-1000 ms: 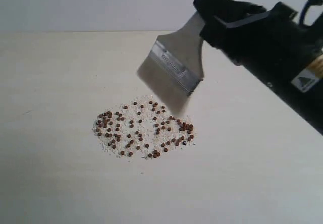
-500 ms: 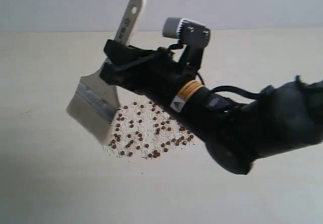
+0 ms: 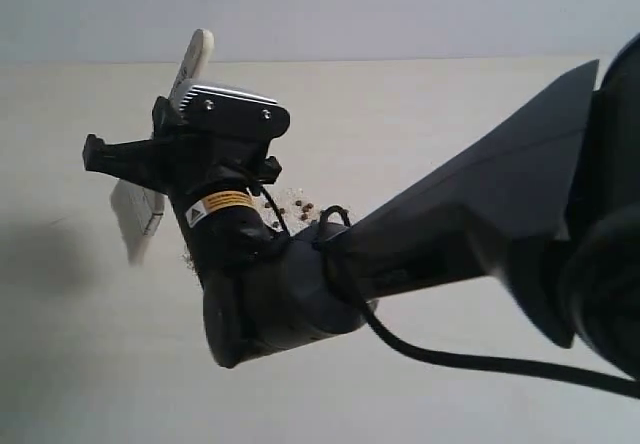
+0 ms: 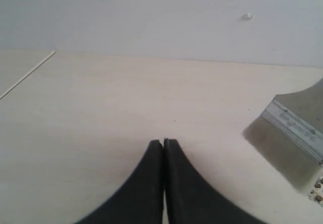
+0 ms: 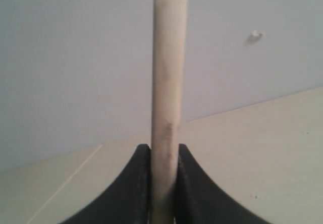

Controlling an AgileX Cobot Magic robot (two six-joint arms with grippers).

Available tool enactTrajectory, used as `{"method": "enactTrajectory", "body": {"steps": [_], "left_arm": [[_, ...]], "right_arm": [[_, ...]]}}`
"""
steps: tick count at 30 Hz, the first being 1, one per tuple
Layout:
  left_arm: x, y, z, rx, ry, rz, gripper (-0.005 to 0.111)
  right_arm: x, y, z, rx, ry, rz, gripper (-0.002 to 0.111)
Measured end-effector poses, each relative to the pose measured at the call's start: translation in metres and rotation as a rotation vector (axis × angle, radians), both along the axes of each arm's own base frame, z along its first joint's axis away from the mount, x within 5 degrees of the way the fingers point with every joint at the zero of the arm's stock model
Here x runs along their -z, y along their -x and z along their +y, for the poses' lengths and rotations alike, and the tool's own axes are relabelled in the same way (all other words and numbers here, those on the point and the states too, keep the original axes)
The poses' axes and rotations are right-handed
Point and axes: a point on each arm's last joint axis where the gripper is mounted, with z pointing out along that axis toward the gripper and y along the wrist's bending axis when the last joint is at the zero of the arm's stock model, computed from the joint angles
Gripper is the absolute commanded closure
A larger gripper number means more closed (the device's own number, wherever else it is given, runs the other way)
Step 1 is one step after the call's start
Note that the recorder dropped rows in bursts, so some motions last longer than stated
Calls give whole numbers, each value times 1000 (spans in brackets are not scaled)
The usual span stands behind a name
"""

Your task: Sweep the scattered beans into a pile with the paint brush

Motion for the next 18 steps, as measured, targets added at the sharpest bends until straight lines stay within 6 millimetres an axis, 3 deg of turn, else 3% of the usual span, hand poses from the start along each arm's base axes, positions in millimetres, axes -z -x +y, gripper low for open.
{"method": "enactTrajectory", "body": {"steps": [9,18], "left_arm": [[0,0,0,0,0,0,107],[0,0,0,0,0,0,107]], "right_arm": [[17,-12,16,77,130,97,108],[27,-17,0,236,390,94,108]]}}
